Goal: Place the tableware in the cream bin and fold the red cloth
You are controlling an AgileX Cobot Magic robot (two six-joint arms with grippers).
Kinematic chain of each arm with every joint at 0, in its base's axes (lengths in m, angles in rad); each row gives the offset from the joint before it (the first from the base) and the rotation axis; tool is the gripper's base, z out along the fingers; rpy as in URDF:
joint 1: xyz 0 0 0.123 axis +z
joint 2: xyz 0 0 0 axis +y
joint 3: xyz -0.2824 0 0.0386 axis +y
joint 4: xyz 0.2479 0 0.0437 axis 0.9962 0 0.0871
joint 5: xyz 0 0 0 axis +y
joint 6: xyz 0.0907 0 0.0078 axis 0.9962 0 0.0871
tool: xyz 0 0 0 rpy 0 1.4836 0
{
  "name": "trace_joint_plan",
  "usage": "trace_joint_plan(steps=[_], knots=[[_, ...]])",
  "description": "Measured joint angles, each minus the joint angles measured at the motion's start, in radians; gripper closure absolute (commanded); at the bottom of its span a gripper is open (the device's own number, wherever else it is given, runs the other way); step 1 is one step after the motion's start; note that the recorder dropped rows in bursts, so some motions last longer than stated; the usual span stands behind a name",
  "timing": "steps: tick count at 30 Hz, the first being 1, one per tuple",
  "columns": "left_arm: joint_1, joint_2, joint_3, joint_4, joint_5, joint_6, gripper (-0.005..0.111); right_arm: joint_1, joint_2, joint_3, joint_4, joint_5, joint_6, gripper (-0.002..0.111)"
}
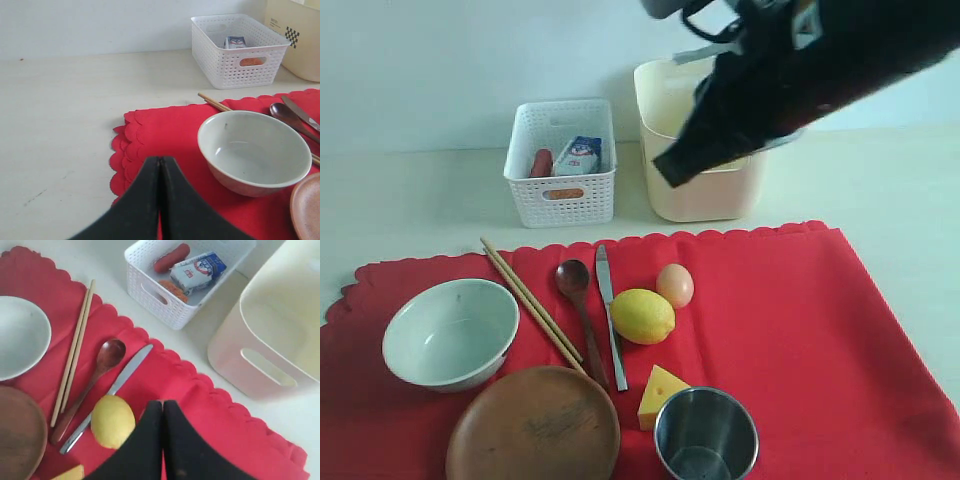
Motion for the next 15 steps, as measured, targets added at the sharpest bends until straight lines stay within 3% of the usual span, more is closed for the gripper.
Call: trace_joint_plan(steps=[11,15], knots=[[0.000,0.000,0.000,0.000,0.000,0.000,0.107,0.000,-0.788,0.389,-0.007,0.125,0.045,0.108],[0.000,0.000,0.000,0.000,0.000,0.000,0.107,0.000,-0.963,0.467,-0.007,0.127,0.077,0.108]])
